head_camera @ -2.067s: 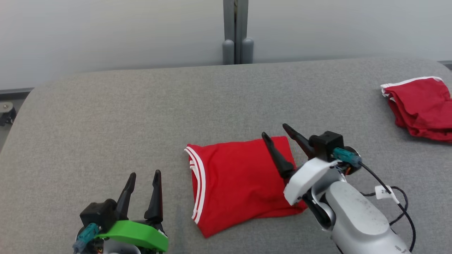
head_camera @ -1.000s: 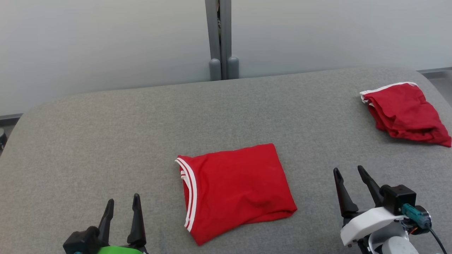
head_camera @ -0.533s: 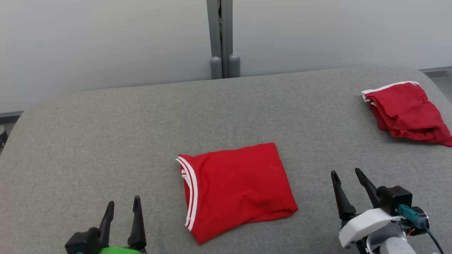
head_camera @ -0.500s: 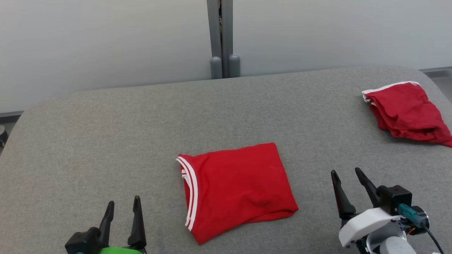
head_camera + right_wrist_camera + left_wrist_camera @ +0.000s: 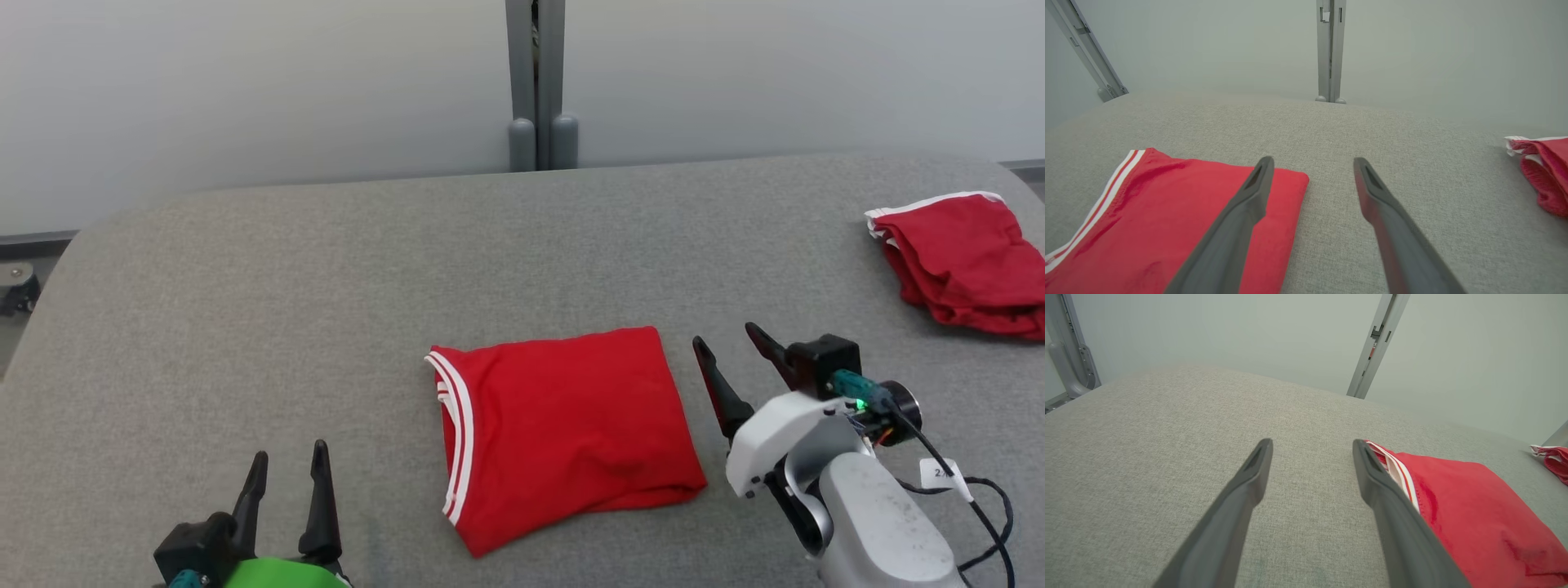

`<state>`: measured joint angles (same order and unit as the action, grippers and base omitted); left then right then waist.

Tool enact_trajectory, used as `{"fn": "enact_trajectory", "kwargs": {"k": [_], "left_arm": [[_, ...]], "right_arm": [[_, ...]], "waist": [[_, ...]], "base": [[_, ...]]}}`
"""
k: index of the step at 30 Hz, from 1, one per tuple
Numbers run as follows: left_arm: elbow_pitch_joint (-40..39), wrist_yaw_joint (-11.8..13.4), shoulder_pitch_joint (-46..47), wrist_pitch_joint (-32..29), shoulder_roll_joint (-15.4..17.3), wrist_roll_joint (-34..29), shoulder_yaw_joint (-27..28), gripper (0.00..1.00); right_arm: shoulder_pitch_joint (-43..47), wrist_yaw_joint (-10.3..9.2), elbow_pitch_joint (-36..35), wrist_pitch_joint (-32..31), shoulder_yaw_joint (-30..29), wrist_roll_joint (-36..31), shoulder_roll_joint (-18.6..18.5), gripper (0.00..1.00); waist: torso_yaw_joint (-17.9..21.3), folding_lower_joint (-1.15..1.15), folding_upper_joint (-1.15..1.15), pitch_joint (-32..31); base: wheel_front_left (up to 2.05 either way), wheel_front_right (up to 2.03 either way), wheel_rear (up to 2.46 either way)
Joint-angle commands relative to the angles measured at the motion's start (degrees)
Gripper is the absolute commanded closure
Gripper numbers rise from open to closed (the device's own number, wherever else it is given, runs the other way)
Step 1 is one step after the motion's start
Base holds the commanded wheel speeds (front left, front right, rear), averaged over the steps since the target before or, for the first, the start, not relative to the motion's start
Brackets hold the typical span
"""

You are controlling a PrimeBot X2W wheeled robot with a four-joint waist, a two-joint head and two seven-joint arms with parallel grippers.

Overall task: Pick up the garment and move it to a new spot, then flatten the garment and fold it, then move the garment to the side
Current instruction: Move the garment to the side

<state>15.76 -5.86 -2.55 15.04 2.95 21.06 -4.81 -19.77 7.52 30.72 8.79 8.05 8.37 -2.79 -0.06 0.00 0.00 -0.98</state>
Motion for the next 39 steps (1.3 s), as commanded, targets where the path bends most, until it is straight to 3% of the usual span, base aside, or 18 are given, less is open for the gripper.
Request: {"fn": "enact_trajectory", "kwargs": {"k": [1,12,23,25,28,33,39], "left_arm": [[0.1,0.1,1.1,0.2,0.0,-0.1,0.0,0.0],[0.1,0.8,2.3,0.2,0.0,1.1,-0.7,0.0],[-0.1,1.5,3.2,0.2,0.0,1.8,-1.4,0.0],[0.1,1.4,3.4,0.2,0.0,1.7,-1.7,0.0],[0.0,1.4,3.8,0.2,0.0,1.4,-2.2,0.0],[-0.5,1.4,4.5,0.2,0.0,0.8,-2.5,0.0],[-1.7,1.2,5.3,0.2,0.0,-0.2,-2.5,0.0]], "right_arm": [[-1.5,-0.08,1.4,-1.3,0.3,0.2,-0.2,0.0],[-7.4,-0.07,13.1,-14.1,2.1,1.6,-0.2,0.0],[-11.2,-0.07,20.3,-17.2,5.9,6.2,-0.2,0.02],[-11.9,-0.07,20.9,-17.1,7.3,7.4,-0.2,0.56],[-13.2,-0.07,21.6,-16.3,8.8,8.9,-0.2,1.0],[-16.9,-0.09,22.8,-13.9,8.3,8.4,-0.3,1.0],[-22.0,-0.09,24.7,-11.5,5.2,3.9,-1.5,1.0]], "waist": [[-1.2,0.0,0.0,0.5],[-4.8,0.0,0.0,3.4],[-5.6,0.0,0.0,5.4],[-5.6,0.0,0.0,5.7],[-5.2,0.0,0.0,6.4],[-3.0,0.0,0.0,7.7],[2.6,0.0,0.0,10.1]], "base": [[0.0,0.0,0.0],[0.0,0.0,0.0],[0.0,0.0,0.0],[0.0,0.0,0.0],[0.0,0.0,0.0],[0.0,0.0,0.0],[0.0,0.0,0.0]]}}
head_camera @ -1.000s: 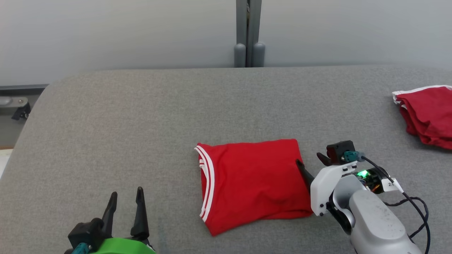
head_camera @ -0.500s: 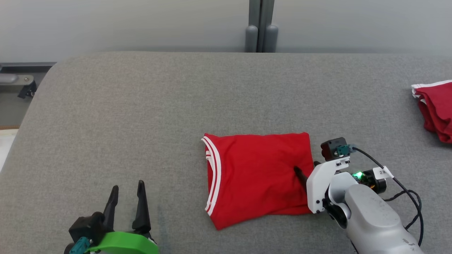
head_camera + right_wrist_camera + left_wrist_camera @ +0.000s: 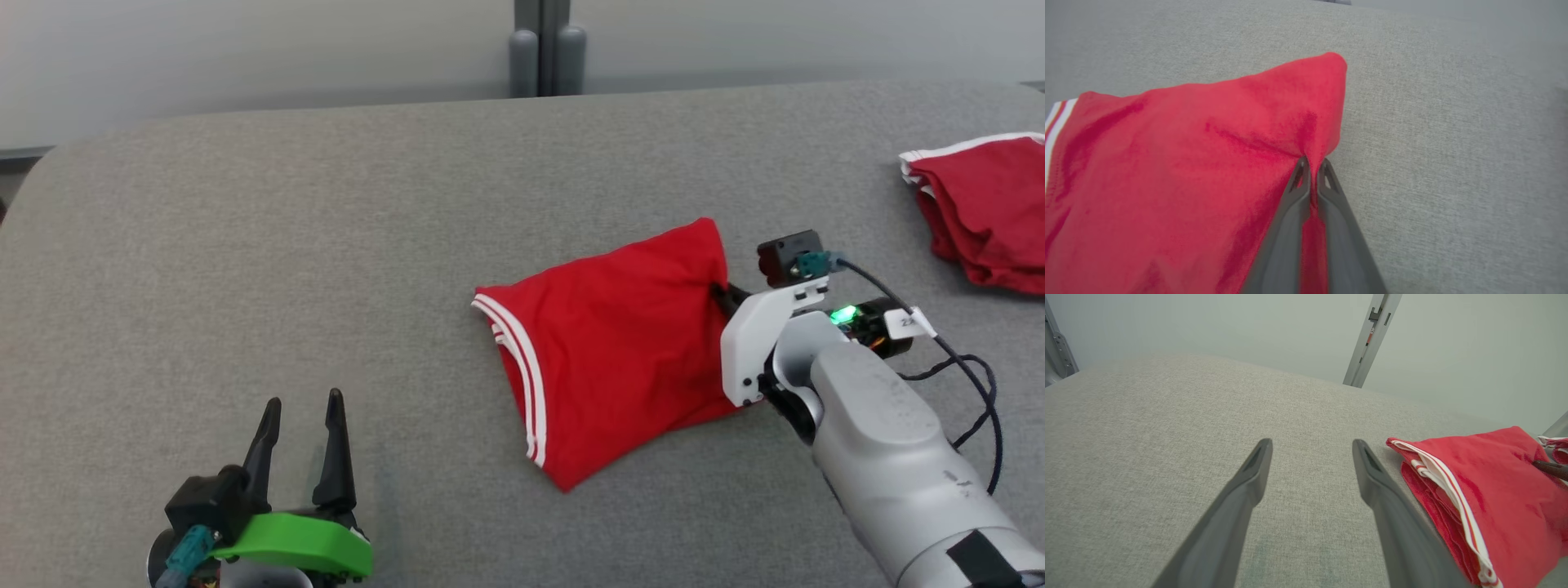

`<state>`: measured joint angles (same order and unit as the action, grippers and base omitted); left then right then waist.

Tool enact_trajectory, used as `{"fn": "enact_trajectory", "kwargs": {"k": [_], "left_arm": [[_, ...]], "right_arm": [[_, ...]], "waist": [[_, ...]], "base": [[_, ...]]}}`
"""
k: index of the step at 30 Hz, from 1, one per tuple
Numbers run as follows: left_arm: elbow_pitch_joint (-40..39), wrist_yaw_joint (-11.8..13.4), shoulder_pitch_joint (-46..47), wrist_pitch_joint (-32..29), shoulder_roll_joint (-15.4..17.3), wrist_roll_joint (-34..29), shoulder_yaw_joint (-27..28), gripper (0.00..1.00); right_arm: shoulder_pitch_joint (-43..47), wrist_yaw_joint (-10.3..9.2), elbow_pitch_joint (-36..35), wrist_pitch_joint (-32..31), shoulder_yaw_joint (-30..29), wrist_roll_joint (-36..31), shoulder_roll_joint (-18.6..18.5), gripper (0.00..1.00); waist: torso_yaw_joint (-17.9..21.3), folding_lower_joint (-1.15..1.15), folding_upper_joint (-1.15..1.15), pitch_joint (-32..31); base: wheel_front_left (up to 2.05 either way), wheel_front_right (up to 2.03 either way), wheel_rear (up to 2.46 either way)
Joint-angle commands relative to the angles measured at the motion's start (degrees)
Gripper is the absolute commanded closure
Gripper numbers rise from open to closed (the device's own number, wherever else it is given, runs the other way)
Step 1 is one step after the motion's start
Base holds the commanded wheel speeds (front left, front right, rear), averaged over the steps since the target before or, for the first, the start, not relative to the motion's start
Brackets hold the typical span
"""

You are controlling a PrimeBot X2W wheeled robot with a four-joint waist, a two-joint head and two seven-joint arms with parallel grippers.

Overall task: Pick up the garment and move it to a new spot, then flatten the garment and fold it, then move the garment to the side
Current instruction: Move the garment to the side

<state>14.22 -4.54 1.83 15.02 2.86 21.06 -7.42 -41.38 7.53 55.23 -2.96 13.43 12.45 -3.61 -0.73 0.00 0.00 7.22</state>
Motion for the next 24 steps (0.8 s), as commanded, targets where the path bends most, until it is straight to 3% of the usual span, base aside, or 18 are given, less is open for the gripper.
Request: {"fn": "enact_trajectory", "kwargs": {"k": [1,14,18,24], "left_arm": [[-0.3,-0.2,1.2,0.2,0.1,-0.5,0.0,0.0],[-0.2,-1.6,5.2,0.2,0.6,-4.4,-1.5,0.0],[0.6,-2.0,6.6,0.2,0.8,-5.2,-2.8,0.0],[1.4,-2.4,7.7,0.2,1.2,-5.6,-3.9,0.0]], "right_arm": [[-1.2,-0.1,0.3,0.7,-0.9,-0.9,-1.4,1.0],[-4.9,-0.1,-1.2,2.7,-8.0,-5.1,-5.9,1.0],[-4.4,-0.1,-1.8,3.2,-9.6,-5.7,-5.6,1.0],[-4.5,-0.1,-2.7,3.6,-11.3,-6.4,-5.0,1.0]], "waist": [[4.5,0.0,0.0,2.2],[20.4,0.0,0.0,7.1],[22.9,0.0,0.0,8.1],[23.7,0.0,0.0,8.9]], "base": [[0.0,0.0,0.0],[0.0,0.0,0.0],[0.0,0.0,0.0],[0.0,0.0,0.0]]}}
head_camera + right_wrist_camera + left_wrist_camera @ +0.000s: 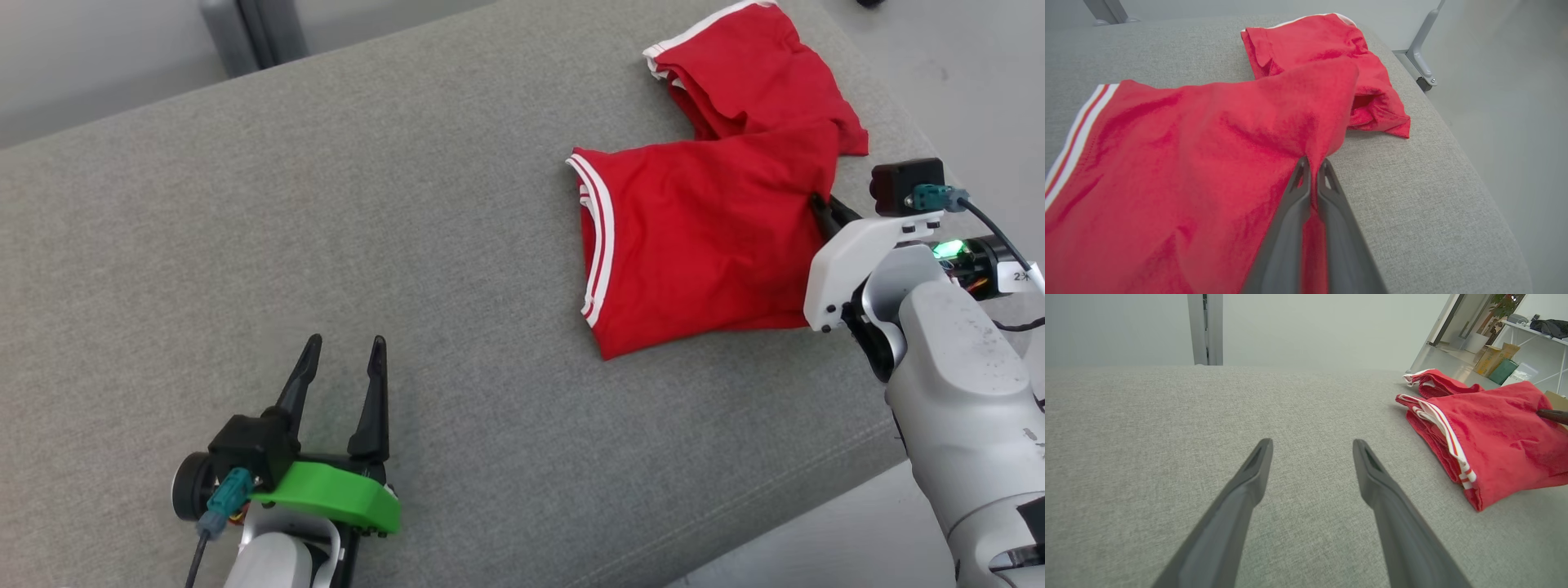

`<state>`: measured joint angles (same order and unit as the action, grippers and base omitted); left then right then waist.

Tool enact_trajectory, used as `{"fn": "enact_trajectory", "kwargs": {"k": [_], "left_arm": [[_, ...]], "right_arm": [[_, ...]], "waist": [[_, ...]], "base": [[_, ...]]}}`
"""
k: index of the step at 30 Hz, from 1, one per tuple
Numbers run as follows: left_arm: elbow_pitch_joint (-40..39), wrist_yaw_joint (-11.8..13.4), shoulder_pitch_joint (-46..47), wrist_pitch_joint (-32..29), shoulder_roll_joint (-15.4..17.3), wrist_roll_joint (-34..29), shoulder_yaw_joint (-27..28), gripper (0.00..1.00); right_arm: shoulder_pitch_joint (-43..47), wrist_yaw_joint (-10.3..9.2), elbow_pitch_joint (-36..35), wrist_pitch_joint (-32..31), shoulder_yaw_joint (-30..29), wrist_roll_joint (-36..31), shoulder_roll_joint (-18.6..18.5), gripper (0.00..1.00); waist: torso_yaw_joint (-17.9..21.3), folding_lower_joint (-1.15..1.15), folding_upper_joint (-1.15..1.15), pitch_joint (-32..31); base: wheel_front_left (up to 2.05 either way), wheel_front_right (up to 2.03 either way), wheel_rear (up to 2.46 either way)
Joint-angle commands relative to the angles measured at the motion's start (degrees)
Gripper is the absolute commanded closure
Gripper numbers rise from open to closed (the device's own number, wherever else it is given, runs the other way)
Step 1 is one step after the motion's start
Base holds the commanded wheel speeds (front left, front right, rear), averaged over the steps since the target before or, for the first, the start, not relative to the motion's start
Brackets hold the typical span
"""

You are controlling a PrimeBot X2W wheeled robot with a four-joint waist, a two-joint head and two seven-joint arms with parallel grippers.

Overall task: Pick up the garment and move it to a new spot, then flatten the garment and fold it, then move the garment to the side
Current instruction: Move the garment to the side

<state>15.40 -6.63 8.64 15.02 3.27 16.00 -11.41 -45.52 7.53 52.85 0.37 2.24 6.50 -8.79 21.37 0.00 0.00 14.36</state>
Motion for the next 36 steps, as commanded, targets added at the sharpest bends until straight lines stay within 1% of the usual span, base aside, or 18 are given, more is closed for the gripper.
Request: {"fn": "enact_trajectory", "kwargs": {"k": [1,7,11,17,19,22,27,31,32,33,34,36], "left_arm": [[0.3,-0.4,0.9,0.2,0.8,-0.6,-0.1,0.0],[0.2,-0.4,1.6,0.2,0.8,-0.4,-0.7,0.0],[-0.3,-0.5,1.8,0.2,0.6,0.2,-0.9,0.0],[-0.9,-0.6,2.8,0.2,0.4,0.1,-1.4,0.0],[-1.2,-0.6,3.5,0.2,0.4,0.0,-1.6,0.0],[-1.4,-0.7,4.2,0.2,0.3,-0.2,-2.0,0.0],[-1.7,-0.7,5.5,0.2,0.1,-0.5,-2.3,0.0],[-1.8,-0.8,5.7,0.2,0.1,-0.6,-2.3,0.0],[-1.8,-0.8,5.9,0.2,0.1,-0.6,-2.4,0.0],[-1.9,-0.8,6.1,0.2,0.0,-0.6,-2.4,0.0],[-2.0,-0.8,6.1,0.2,0.0,-0.6,-2.4,0.0],[-1.9,-0.9,6.2,0.2,0.0,-0.7,-2.3,0.0]], "right_arm": [[-0.8,-0.1,-0.5,0.3,-0.3,-0.6,0.3,1.0],[-3.8,-0.1,-2.6,-0.9,-0.6,-1.8,-0.3,1.0],[-7.3,-0.1,-4.4,-2.7,-0.6,-2.7,-1.8,1.0],[-13.7,-0.1,-5.3,-6.6,-1.3,-4.3,-6.3,1.0],[-15.7,-0.1,-4.8,-7.8,-1.9,-5.3,-8.8,1.0],[-17.7,-0.1,-3.7,-8.9,-4.4,-7.0,-11.9,1.0],[-19.6,-0.1,-1.1,-8.6,-9.3,-9.8,-17.3,1.0],[-18.5,-0.1,1.0,-7.8,-14.5,-12.2,-19.3,1.0],[-18.1,-0.1,1.5,-7.6,-15.7,-12.8,-19.9,0.97],[-17.7,-0.1,2.1,-7.2,-16.9,-13.6,-20.4,0.53],[-17.3,-0.1,2.6,-6.7,-18.4,-14.4,-20.7,0.0],[-16.7,-0.1,3.7,-6.0,-20.4,-15.6,-20.6,0.0]], "waist": [[1.5,0.0,0.0,1.9],[-0.5,0.0,0.0,2.0],[-2.6,0.0,0.0,2.3],[-6.7,0.0,0.0,4.3],[-8.4,0.0,0.0,5.5],[-11.0,0.0,0.0,7.4],[-14.4,0.0,0.0,10.1],[-15.9,0.0,0.0,11.5],[-16.1,0.0,0.0,11.7],[-16.3,0.0,0.0,12.0],[-16.4,0.0,0.0,12.1],[-16.4,0.0,0.0,12.3]], "base": [[0.0,0.0,0.0],[0.0,0.0,0.0],[0.0,0.0,0.0],[0.0,0.0,0.0],[0.0,0.0,0.0],[0.0,0.0,0.0],[0.0,0.0,0.0],[0.0,0.0,0.0],[0.0,0.0,0.0],[0.0,0.0,0.0],[0.0,0.0,0.0],[0.0,0.0,0.0]]}}
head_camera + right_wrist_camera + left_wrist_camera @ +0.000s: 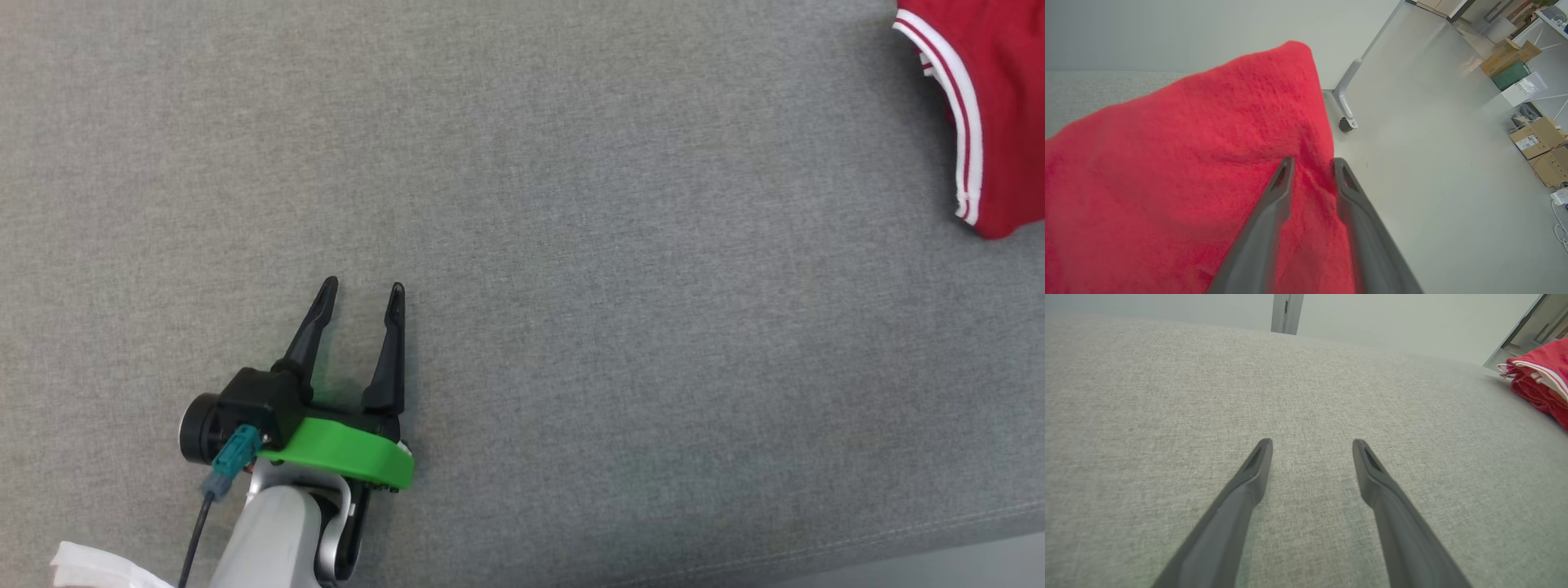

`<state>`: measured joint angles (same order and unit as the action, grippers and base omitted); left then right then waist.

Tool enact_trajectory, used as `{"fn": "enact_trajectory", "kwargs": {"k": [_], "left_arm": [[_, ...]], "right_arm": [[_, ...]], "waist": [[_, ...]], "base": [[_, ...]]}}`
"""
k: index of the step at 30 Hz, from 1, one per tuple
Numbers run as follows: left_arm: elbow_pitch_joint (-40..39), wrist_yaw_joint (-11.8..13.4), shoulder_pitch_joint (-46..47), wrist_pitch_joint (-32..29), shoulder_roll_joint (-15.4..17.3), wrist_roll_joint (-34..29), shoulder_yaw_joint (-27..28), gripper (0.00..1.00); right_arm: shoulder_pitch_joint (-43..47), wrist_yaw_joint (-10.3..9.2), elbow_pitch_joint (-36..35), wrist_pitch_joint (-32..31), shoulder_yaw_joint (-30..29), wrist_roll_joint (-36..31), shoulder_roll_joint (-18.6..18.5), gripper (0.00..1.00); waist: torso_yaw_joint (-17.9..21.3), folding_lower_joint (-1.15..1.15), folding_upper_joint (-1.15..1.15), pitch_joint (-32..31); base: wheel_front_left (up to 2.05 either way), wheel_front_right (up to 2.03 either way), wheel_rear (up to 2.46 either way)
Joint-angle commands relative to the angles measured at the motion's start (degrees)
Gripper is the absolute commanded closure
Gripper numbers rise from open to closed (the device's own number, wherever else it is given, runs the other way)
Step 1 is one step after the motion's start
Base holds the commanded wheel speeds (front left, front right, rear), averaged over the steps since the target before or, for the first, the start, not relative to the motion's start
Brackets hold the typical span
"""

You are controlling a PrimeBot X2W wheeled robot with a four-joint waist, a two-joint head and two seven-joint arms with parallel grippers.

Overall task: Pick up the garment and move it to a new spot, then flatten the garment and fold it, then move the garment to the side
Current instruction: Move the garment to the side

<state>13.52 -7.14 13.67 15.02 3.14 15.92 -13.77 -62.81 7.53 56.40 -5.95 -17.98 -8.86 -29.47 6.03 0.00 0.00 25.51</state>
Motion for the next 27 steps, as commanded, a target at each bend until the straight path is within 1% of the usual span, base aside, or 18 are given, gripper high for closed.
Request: {"fn": "enact_trajectory", "kwargs": {"k": [1,5,6,8,11,14,18,27], "left_arm": [[0.0,-0.3,1.2,0.2,0.1,-0.7,0.2,0.0],[0.0,-0.3,1.3,0.2,0.1,-0.8,0.0,0.0],[0.0,-0.3,1.3,0.2,0.1,-0.8,0.0,0.0],[0.0,-0.3,1.4,0.2,0.1,-0.8,0.0,0.0],[0.1,-0.4,1.1,0.2,0.2,-0.9,0.0,0.0],[0.3,-0.4,1.0,0.2,0.5,-0.8,0.2,0.0],[0.6,-0.4,0.1,0.2,0.8,-0.3,1.0,0.0],[2.0,-0.3,-2.5,0.2,0.9,1.3,4.7,0.0]], "right_arm": [[1.3,-0.1,0.0,0.7,-1.3,-1.2,1.2,0.0],[2.4,-0.1,-1.1,1.9,-4.4,-3.9,2.5,0.0],[2.5,-0.1,-1.2,2.3,-4.6,-4.3,3.0,0.0],[2.9,-0.1,-1.6,3.6,-4.7,-5.2,5.1,0.0],[3.3,-0.1,-1.8,5.5,-4.6,-5.6,6.9,0.0],[3.5,-0.1,-1.6,7.3,-3.6,-5.8,8.0,0.0],[4.3,-0.1,-1.3,10.5,-1.8,-5.5,10.8,0.0],[8.3,-0.1,-0.8,18.4,3.0,-3.5,16.2,0.0]], "waist": [[-0.8,0.0,0.0,1.0],[0.2,0.0,0.0,0.4],[0.4,0.0,0.0,0.3],[1.0,0.0,0.0,-0.5],[1.7,0.0,0.0,-1.9],[2.0,0.0,0.0,-3.5],[1.9,0.0,0.0,-7.2],[0.0,0.0,0.0,-16.2]], "base": [[0.0,0.0,0.0],[0.0,0.0,0.0],[0.0,0.0,0.0],[0.0,0.0,0.0],[0.0,0.0,0.0],[0.0,0.0,0.0],[0.0,0.0,0.0],[0.0,0.0,0.0]]}}
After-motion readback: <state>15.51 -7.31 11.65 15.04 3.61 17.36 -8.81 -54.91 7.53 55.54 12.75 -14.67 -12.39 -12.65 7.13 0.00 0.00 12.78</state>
